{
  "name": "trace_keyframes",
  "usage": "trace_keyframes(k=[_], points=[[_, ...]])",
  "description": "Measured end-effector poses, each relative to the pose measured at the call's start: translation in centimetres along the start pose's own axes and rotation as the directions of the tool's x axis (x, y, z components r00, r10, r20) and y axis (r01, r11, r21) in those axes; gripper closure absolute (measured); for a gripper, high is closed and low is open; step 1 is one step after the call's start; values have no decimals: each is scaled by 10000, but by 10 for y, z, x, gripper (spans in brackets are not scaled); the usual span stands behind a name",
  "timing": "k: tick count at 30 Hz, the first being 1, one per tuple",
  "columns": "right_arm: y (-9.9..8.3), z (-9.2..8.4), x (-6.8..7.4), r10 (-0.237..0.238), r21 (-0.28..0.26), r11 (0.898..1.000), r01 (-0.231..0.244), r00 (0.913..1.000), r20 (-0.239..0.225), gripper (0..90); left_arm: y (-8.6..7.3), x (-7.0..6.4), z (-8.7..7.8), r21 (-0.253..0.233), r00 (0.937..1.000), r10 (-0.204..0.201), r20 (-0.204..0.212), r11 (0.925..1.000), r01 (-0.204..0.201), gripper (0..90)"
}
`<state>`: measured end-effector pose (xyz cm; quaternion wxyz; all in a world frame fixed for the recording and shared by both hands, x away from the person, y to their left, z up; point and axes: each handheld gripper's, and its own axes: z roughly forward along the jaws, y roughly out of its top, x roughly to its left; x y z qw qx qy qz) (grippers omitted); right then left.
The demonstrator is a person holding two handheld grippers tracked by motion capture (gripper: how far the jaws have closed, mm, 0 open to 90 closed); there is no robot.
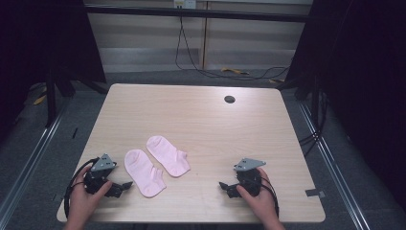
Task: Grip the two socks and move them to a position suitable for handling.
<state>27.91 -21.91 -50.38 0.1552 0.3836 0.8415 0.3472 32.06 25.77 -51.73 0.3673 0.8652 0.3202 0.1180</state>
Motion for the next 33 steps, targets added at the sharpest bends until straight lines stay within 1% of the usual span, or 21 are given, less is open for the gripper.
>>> trace_keyframes(k=[5, 8, 11, 12, 13, 14, 16, 17, 18, 19, 20, 21, 22, 23, 24, 25, 27, 28, 29, 30, 33], points=[[0, 1, 1, 14, -28, 10000, -14, 9999, 107, 120, 0, 0, 0, 1, 10000, -1, -4, 10000, 1, 0], [2, 1, 4, 247, 1, 9997, -247, 9995, 219, 134, 0, 0, 0, -3, 10000, -18, 4, 10000, 18, 0], [7, 1, 7, 179, 130, 9998, -182, 9995, 271, 153, 0, 0, 0, 7, 10000, -16, -45, 10000, 16, 0], [14, 1, 11, 69, -76, 9999, -68, 9999, 111, 206, 0, 0, 0, 13, 10000, 3, -31, 10000, -3, 0], [14, 1, 11, 69, -76, 9999, -68, 9999, 111, 206, 0, 0, 0, 13, 10000, 3, -31, 10000, -3, 0], [24, 1, 15, 133, -373, 9992, -141, 9997, -227, 260, 0, 0, 0, 17, 10000, 56, -77, 10000, -56, 0], [37, 6, 19, 168, -523, 9984, -200, 9979, -619, 343, 0, 0, 0, 0, 10000, 61, -46, 10000, -61, 0], [41, 8, 21, 106, -547, 9984, -144, 9976, -681, 395, 0, 0, 0, 0, 10000, 61, -46, 10000, -61, 0], [41, 8, 21, 106, -547, 9984, -144, 9976, -681, 395, 0, 1, 0, -2, 10000, 62, -43, 10000, -62, 0], [53, 14, 26, -157, -574, 9983, 102, 9952, -961, 523, 0, 0, 1, -16, 10000, 6, 22, 10000, -6, 0], [58, 18, 28, -289, -613, 9979, 225, 9940, -1055, 565, 0, 0, 1, -15, 10000, 11, 26, 10000, -11, 0], [58, 18, 28, -289, -613, 9979, 225, 9940, -1055, 565, 0, 0, 1, -15, 10000, 11, 26, 10000, -11, 0], [63, 22, 30, -329, -561, 9981, 267, 9930, -1133, 599, 0, 1, 1, 7, 10000, 20, 45, 10000, -20, 0], [73, 31, 35, -294, -593, 9980, 213, 9897, -1402, 665, 0, 1, 1, 8, 10000, 21, 49, 10000, -21, 0], [73, 31, 35, -294, -593, 9980, 213, 9897, -1402, 665, 1, 1, 1, 18, 10000, 41, 34, 10000, -41, 0], [81, 39, 40, -530, -506, 9977, 459, 9872, -1505, 706, 1, 1, 1, 29, 10000, 63, 19, 10000, -63, 0], [85, 43, 44, -644, -461, 9973, 580, 9860, -1541, 717, 1, 1, 1, 35, 10000, 56, 25, 10000, -56, 0], [92, 50, 51, -965, -394, 9950, 914, 9832, -1548, 746, 1, 1, 1, 40, 10000, 56, 33, 10000, -56, 0], [92, 50, 51, -965, -394, 9950, 914, 9832, -1548, 746, 1, 1, 1, 40, 10000, 56, 33, 10000, -56, 0], [98, 61, 56, -1202, -287, 9927, 1170, 9791, -1640, 756, 1, 1, 1, 41, 10000, 62, 67, 10000, -62, 0], [101, 70, 60, -1277, -180, 9918, 1264, 9781, -1642, 757, 1, 1, 2, -20, 10000, -4, 68, 10000, 4, 0]])
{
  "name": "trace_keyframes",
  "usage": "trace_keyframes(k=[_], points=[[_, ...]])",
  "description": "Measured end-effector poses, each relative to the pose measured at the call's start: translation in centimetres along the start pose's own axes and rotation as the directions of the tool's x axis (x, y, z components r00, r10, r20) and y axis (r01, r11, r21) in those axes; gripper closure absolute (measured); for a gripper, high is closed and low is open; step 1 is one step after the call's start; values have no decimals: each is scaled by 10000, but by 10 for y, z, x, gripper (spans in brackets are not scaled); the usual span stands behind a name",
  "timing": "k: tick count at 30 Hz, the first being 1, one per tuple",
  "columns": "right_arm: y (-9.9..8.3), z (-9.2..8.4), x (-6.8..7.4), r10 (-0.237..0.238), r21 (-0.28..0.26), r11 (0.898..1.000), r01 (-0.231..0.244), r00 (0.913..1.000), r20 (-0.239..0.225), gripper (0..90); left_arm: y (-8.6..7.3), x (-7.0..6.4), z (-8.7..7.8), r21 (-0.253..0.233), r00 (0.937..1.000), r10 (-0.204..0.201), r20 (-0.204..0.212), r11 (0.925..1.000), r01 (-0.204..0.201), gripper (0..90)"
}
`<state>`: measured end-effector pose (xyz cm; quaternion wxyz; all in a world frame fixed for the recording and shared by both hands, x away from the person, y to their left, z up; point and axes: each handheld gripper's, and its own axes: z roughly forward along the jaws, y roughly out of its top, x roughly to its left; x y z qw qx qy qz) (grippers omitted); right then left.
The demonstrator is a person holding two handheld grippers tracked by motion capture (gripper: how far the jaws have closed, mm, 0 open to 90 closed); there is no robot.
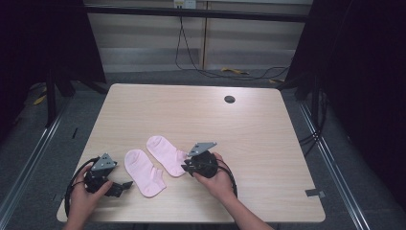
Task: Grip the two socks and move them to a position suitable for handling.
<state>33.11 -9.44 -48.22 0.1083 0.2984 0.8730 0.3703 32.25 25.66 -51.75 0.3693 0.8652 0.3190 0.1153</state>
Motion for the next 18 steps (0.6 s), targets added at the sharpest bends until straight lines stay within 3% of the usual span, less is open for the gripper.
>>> trace_keyframes(k=[1, 4, 7, 14, 18], points=[[3, 11, 2, -98, 121, 9999, 100, 9998, -153, 757, 0, 1, 0, 66, 10000, 84, 16, 9999, -84, 0], [6, 22, 5, -359, 369, 9987, 364, 9992, -151, 757, 0, 1, 0, 51, 9999, 161, -20, 9999, -161, 0], [4, 27, 4, -253, 416, 9988, 259, 9996, -159, 756, 1, 1, 0, 65, 9998, 178, -15, 9998, -178, 0], [1, 21, -12, 68, 499, 9987, -71, 10000, 54, 709, 1, 1, 0, 51, 9999, 134, 65, 9999, -134, 0], [-5, 11, -30, 348, 596, 9975, -376, 9983, 478, 695, 1, 1, 0, 59, 9999, 136, 68, 9999, -136, 0]])
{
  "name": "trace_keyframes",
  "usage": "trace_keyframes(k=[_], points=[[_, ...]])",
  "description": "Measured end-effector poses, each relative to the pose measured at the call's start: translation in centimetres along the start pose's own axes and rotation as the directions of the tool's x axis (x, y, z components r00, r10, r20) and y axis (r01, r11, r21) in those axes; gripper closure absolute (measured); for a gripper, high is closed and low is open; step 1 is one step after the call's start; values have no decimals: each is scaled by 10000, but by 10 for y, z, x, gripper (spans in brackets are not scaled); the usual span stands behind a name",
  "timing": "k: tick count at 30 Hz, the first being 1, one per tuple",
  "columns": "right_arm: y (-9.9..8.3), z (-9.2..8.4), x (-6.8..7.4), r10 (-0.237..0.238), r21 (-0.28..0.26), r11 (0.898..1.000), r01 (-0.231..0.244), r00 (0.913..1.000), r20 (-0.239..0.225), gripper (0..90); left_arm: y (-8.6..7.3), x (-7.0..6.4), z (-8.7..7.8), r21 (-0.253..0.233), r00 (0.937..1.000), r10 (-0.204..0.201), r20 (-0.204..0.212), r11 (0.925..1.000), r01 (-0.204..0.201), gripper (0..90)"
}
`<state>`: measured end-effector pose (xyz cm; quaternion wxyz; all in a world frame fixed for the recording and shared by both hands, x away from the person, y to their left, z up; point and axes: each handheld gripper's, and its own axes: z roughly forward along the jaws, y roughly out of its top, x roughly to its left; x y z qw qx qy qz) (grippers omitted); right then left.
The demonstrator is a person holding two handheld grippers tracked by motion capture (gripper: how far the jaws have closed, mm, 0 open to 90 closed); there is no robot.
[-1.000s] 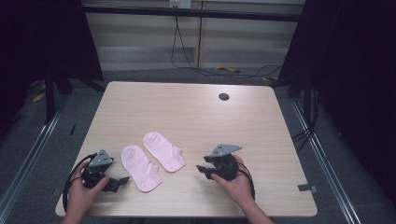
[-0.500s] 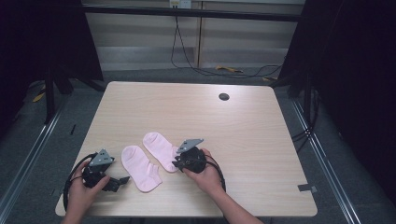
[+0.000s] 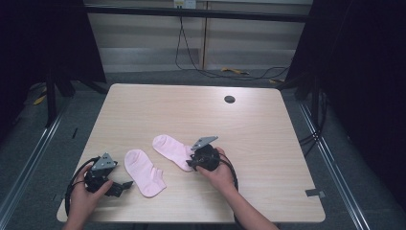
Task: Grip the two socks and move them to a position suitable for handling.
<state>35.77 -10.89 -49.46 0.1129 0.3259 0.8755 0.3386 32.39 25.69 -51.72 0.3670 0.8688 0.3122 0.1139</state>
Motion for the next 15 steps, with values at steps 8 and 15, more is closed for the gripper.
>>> trace_keyframes(k=[8, 15], points=[[-6, -11, -26, 121, 333, 9993, -147, 9969, 784, 680, 0, 0, 1, -60, 9999, -104, 49, 9999, 104, 0], [-13, -21, -47, 219, 453, 9986, -280, 9913, 1296, 617, 0, 0, 1, -57, 9999, -98, 48, 9999, 99, 0]])
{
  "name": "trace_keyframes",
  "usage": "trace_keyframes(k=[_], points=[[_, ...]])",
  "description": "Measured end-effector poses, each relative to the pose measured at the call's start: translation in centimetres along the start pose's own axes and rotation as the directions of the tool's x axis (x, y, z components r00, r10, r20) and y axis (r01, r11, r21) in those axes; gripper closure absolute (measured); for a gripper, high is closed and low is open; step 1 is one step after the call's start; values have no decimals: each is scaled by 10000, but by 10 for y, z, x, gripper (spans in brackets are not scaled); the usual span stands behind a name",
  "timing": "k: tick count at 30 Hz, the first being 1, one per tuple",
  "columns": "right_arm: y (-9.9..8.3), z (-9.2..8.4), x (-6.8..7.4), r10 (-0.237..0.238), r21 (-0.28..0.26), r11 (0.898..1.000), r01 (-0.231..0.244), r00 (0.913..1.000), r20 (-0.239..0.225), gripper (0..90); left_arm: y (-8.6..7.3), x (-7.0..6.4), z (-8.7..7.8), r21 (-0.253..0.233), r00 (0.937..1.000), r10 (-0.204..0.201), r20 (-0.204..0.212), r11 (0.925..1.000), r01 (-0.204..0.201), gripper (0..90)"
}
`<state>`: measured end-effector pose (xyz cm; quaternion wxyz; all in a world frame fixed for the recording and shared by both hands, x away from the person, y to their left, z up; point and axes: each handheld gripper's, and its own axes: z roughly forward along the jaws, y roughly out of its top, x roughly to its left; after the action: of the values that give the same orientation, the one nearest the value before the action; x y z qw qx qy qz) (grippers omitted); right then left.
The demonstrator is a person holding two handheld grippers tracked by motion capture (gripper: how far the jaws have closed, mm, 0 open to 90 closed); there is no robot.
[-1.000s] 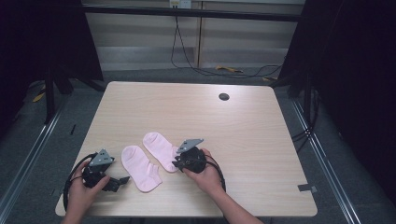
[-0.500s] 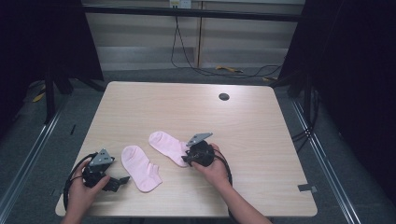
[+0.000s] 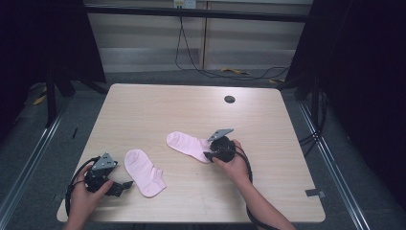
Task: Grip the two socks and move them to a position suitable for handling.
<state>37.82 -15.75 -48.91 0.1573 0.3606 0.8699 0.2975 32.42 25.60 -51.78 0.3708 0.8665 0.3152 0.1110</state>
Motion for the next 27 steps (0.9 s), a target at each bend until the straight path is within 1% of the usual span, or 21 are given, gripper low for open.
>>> trace_keyframes(k=[2, 3, 6, 7, 8, 9, 10, 12, 15, 16, 18, 19, 21, 22, 24, 27], points=[[-2, -1, -5, 69, 21, 10000, -69, 9998, 181, 617, 0, 0, 0, -9, 10000, 3, -29, 10000, -3, 0], [-4, -1, -8, 173, -82, 9998, -172, 9997, 188, 622, 0, 0, 0, 4, 10000, 12, -19, 10000, -12, 0], [-7, -2, -16, 421, -181, 9990, -418, 9989, 197, 644, 1, 1, 0, 37, 9998, 168, -81, 9999, -168, 0], [-8, -3, -18, 480, -193, 9987, -476, 9986, 207, 645, 1, 1, 0, 35, 9998, 161, -83, 9999, -160, 0], [-8, -3, -18, 480, -193, 9987, -476, 9986, 207, 645, 1, 1, 0, 35, 9998, 161, -83, 9999, -160, 0], [-8, -3, -19, 529, -205, 9984, -525, 9984, 191, 647, 1, 1, 0, 59, 10000, 72, -48, 10000, -72, 0], [-8, -3, -21, 520, -201, 9985, -514, 9982, 304, 651, 1, 1, 1, 32, 10000, 47, -37, 10000, -47, 0], [-8, -2, -24, 596, -218, 9980, -589, 9976, 360, 658, 1, 1, 1, 10, 10000, 34, -36, 10000, -34, 0], [-9, -2, -27, 687, -266, 9973, -678, 9969, 370, 664, 1, 1, 1, 4, 10000, 64, -30, 10000, -63, 0], [-9, -2, -28, 751, -284, 9969, -739, 9963, 420, 665, 2, 2, 1, 38, 9998, 187, -109, 9998, -186, 0], [-10, -3, -30, 755, -235, 9970, -744, 9958, 509, 665, 2, 2, 1, 13, 9998, 148, -126, 9999, -148, 0], [-10, -3, -31, 677, -206, 9976, -666, 9959, 600, 665, 2, 1, 2, -35, 10000, 29, -58, 10000, -30, 0], [-11, -5, -32, 718, -172, 9973, -708, 9949, 715, 665, 3, 2, 2, 19, 10000, 56, -48, 10000, -56, 0], [-12, -5, -32, 790, -186, 9968, -778, 9939, 766, 665, 3, 2, 2, 27, 9999, 150, -65, 9999, -150, 0], [-12, -7, -32, 1020, -408, 9942, -992, 9919, 756, 667, 3, 2, 3, 7, 9999, 130, -57, 9999, -130, 0], [-7, -8, -24, 1170, -882, 9898, -1116, 9914, 583, 667, 3, 2, 3, 12, 9999, 138, -52, 9999, -138, 0]])
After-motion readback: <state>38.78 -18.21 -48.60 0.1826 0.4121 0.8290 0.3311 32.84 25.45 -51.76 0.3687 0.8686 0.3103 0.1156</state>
